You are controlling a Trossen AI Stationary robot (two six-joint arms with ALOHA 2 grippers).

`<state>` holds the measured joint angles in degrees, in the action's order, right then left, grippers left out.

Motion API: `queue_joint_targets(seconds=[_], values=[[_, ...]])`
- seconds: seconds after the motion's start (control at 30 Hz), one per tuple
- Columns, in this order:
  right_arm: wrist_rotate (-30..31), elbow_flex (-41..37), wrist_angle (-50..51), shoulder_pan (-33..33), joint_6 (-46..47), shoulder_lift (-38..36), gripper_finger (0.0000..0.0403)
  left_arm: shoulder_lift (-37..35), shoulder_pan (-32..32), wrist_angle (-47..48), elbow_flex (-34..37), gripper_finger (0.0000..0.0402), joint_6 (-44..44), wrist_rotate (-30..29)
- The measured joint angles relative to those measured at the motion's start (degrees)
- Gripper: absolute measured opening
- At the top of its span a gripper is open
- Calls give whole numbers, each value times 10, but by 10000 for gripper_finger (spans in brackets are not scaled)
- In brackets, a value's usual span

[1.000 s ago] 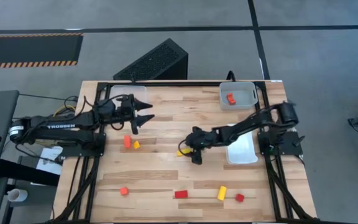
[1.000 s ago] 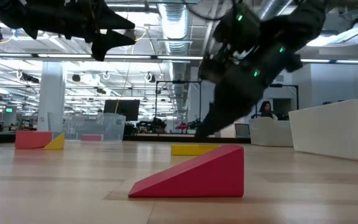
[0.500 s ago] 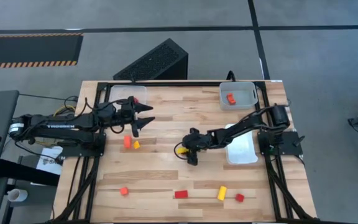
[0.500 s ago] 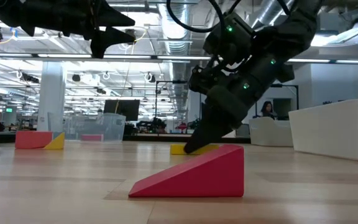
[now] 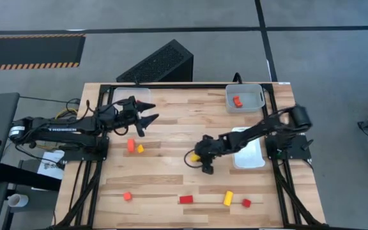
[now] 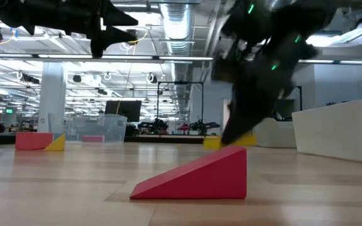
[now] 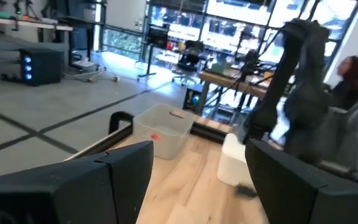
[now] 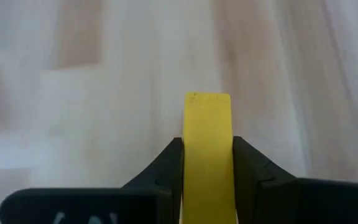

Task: Sort & place blocks by color
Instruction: Put the middle yellow block into the white bin

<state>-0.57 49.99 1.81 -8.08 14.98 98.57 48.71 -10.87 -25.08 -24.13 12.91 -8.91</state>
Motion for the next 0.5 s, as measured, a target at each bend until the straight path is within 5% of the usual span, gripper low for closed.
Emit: queue_joint_targets(seconds=[0.3,0.5], values=[[86,4,260,-40,99,-237,96,1,0,6,0,242,-27,5],[151,4,420,-117,257,-331,101,2,0,9,0,242,-26,10]])
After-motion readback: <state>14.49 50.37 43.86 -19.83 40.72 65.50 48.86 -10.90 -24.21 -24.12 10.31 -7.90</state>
